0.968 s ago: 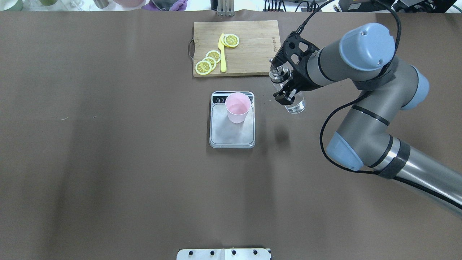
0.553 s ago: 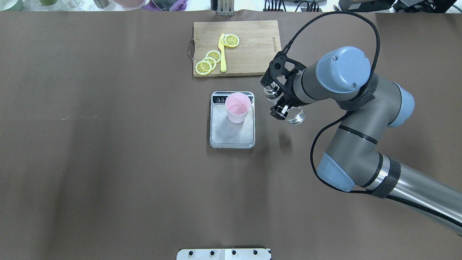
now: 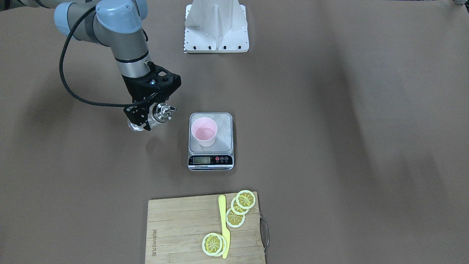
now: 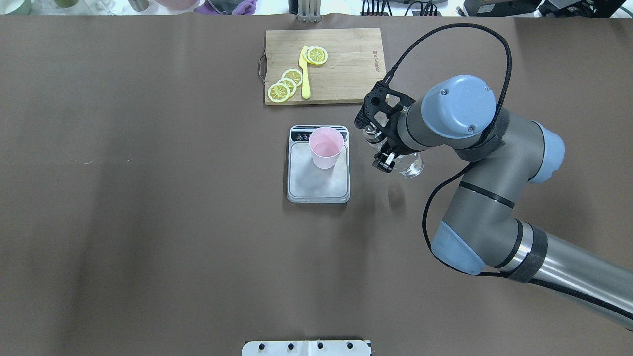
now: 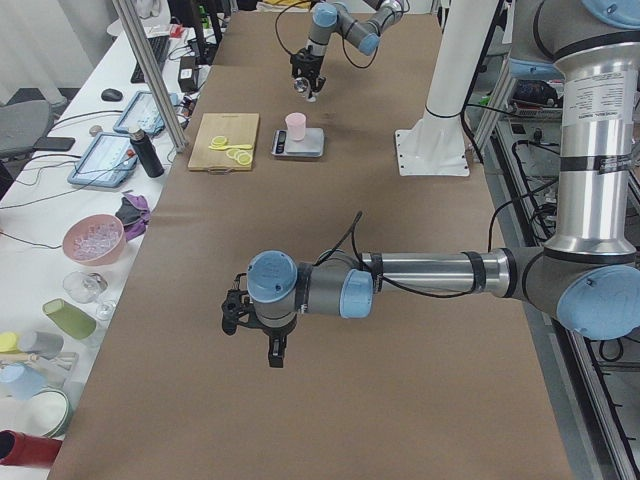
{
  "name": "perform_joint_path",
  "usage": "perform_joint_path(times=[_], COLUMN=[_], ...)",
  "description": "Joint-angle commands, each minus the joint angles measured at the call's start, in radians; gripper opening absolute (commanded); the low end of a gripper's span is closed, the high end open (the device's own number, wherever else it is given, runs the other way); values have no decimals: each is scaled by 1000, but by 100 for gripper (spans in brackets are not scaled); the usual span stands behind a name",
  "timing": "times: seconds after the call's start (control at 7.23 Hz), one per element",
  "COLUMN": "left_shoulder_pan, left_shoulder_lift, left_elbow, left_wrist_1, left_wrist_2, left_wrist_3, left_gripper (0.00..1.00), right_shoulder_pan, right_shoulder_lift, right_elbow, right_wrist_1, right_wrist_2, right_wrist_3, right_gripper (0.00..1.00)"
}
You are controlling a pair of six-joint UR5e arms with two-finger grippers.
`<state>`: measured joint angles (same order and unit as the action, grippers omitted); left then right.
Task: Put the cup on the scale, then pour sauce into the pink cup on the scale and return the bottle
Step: 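Lift the glass bottle with the right gripper and carry it toward the pink cup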
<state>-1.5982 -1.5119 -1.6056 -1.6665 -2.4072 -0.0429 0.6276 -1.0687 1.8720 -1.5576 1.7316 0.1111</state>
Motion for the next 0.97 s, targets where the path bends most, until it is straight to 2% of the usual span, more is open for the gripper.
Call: perform_joint_path(times=[0.0,0.41,0.55,0.83], left_shoulder_pan=[-2,-2,-2,-2], left_shoulder_lift=[4,4,4,6], left_elbow=[0,-2,-2,-2], left_wrist_1=[2,2,2,4], left_wrist_2=[-1,-1,-1,-1], left_wrist_3=[0,-2,-2,-5], left_gripper=[100,100,100,100], right_shoulder_pan=[7,14,14,-2], right_shoulder_lift=[0,4,30,76], right_elbow=[10,-1,-10,-54], right_wrist_1=[-51,-107,-148,-159], right_wrist_2=[-9,-38,-52,-85], right_wrist_3=[-2,-2,-2,-2], right_gripper=[12,12,12,12])
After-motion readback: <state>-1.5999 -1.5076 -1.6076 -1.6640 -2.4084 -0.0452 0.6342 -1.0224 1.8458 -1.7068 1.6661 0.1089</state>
